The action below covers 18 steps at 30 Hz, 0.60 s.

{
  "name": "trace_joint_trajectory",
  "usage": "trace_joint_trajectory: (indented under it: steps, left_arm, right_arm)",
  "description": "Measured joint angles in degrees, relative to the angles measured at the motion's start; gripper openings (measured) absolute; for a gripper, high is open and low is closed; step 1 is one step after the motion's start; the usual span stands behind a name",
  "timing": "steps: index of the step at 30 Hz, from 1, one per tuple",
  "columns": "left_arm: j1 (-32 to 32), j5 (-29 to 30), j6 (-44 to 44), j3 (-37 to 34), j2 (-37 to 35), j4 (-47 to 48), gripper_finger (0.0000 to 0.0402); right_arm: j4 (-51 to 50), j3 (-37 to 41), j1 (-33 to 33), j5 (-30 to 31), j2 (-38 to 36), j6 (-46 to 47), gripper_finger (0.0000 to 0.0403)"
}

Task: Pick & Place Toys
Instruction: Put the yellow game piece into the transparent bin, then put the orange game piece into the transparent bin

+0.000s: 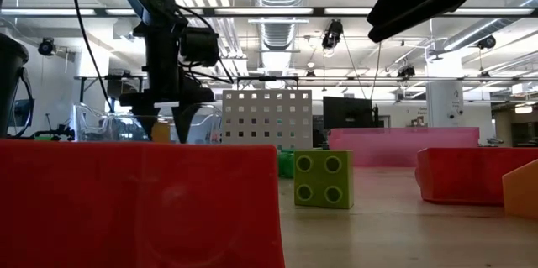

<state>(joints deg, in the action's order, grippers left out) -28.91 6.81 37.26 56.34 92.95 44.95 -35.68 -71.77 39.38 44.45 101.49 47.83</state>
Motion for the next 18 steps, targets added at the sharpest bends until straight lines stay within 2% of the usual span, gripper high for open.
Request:
trace_joint_trajectory:
  steps: [6, 18]
  left_arm:
    - [0.0, 0.0, -0.2, 0.0, -0.2, -0.1, 0.0374]
    - [0.1, -0.4, -3.3, 0.3, -1.8, 0.2, 0.0377]
  right_arm:
    - [0.0, 0.0, 0.0, 0.0, 0.0, 0.0, 0.028]
    - [0.0, 0.0, 0.0, 0.0, 0.0, 0.2, 0.028]
